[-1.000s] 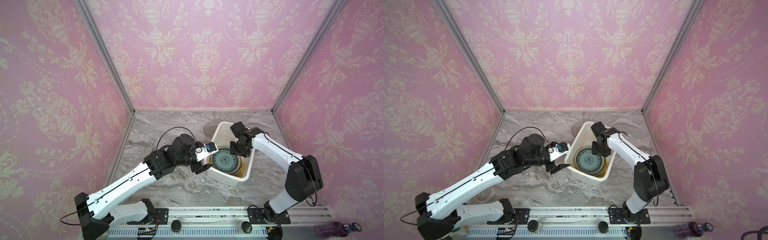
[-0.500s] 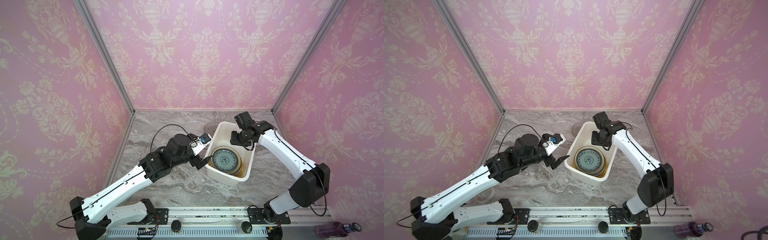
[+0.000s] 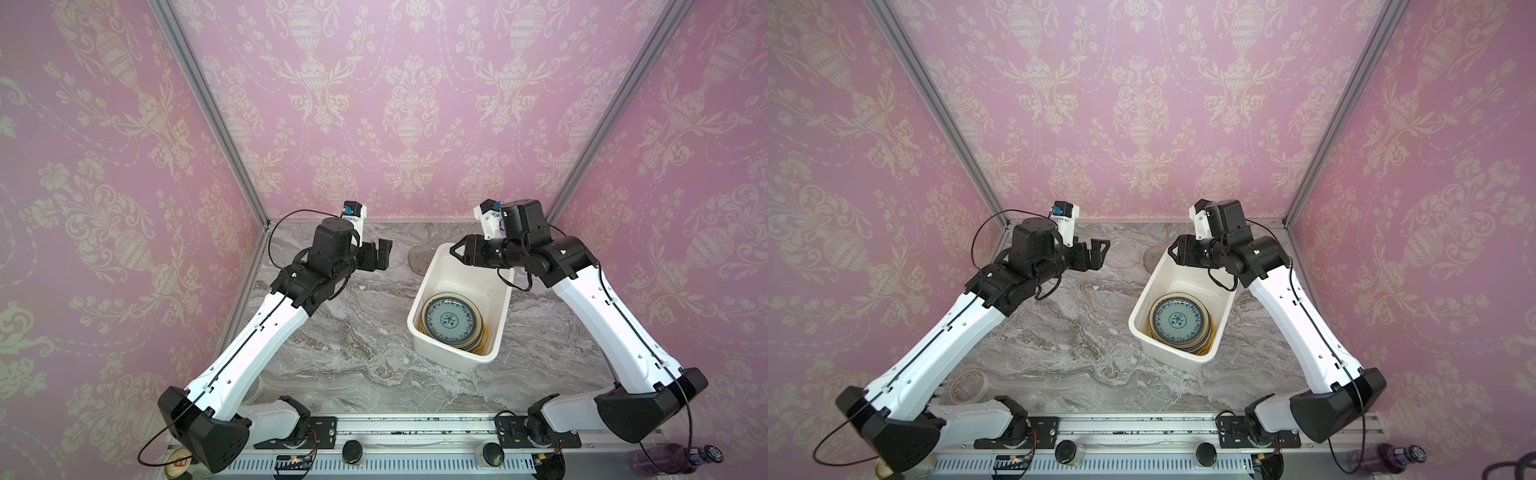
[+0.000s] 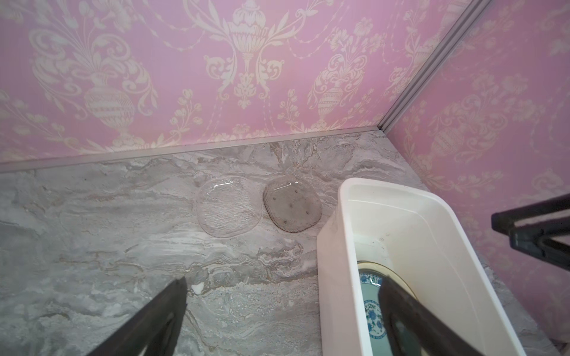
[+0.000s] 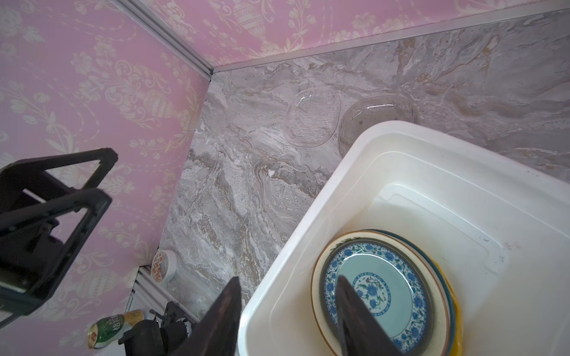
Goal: Place the plates into the plastic bin on the countertop
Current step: Pick up the plate from the top-center of the table.
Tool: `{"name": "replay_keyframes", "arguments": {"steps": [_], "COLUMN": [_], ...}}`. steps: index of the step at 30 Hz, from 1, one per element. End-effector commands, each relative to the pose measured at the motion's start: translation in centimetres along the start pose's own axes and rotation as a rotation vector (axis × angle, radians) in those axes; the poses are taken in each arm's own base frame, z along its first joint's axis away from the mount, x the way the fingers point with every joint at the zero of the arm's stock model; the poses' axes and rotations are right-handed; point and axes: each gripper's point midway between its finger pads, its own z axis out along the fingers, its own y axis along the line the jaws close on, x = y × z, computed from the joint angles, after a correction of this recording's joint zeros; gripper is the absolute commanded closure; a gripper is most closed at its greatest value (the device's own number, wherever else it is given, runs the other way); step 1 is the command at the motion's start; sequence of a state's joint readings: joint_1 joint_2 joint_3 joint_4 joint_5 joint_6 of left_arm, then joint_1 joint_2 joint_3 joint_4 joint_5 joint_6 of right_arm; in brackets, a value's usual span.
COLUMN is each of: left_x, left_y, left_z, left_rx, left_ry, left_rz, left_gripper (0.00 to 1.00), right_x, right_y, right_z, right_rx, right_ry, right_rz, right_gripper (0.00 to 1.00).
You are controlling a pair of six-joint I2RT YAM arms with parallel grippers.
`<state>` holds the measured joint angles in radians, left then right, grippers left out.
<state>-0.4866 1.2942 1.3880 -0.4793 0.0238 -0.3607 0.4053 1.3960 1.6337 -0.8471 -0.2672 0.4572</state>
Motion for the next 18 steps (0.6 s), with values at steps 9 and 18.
{"name": "replay_keyframes", "arguments": {"steps": [9, 18], "left_x": [4.2, 9.2], "left_y": [0.7, 2.8], "left_z": [8.5, 15.5], "left_rx": [0.131, 0.057], "left_ry": [0.253, 0.351], "left_rz": [-0.562, -0.651], "left_gripper": [0.17, 0.30], "right_x": [2.3, 4.1], "right_y": [0.2, -2.8], "right_z": [1.2, 4.2], "right_rx": [-0.038, 0.094], "right_ry": [0.090, 0.189], "right_rz": [0.017, 0.094], "right_gripper": [0.50, 0.50]}}
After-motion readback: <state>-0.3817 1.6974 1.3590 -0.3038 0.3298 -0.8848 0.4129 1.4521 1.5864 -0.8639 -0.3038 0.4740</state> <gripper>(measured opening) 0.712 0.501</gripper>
